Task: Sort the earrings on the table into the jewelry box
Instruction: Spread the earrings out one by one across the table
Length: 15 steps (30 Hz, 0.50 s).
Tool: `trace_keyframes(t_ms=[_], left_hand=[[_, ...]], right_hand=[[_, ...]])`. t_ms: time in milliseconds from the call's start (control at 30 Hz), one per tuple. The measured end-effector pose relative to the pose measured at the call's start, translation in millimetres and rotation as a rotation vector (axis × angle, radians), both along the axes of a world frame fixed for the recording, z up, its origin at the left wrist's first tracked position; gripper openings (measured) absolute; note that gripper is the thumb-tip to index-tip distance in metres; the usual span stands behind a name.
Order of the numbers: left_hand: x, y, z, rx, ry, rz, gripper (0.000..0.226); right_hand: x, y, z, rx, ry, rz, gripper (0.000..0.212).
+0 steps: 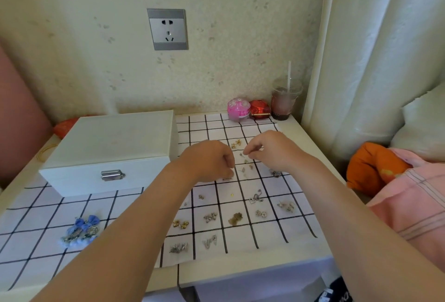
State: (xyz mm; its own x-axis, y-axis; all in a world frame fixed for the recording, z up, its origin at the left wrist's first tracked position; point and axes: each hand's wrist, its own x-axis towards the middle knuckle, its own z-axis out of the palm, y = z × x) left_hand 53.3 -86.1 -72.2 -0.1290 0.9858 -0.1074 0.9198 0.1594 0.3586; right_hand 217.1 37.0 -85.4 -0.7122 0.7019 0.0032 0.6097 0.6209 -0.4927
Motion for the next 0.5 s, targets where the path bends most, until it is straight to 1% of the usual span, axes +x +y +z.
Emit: trace_keyframes(t_ms=[133,267,333,500], left_hand=[[2,9,-2,0.076,-0.038,0.004,0.013],[9,19,-10,0.063,-0.073,-0.025,0.02],[11,24,-12,0.048,-0.07,-0.038,0.021],[13,31,-13,0.036,-0.002,-0.044,0.012]], right_hand=[[-5,1,0,0.004,-0.083,0.025,0.013],[-11,3,-1,-0.024,-0.093,0.029,0.01],[-12,5,-1,-0.026,-0.081,0.021,0.01],[-12,15,0,-0.029,0.022,-0.056,0.006]])
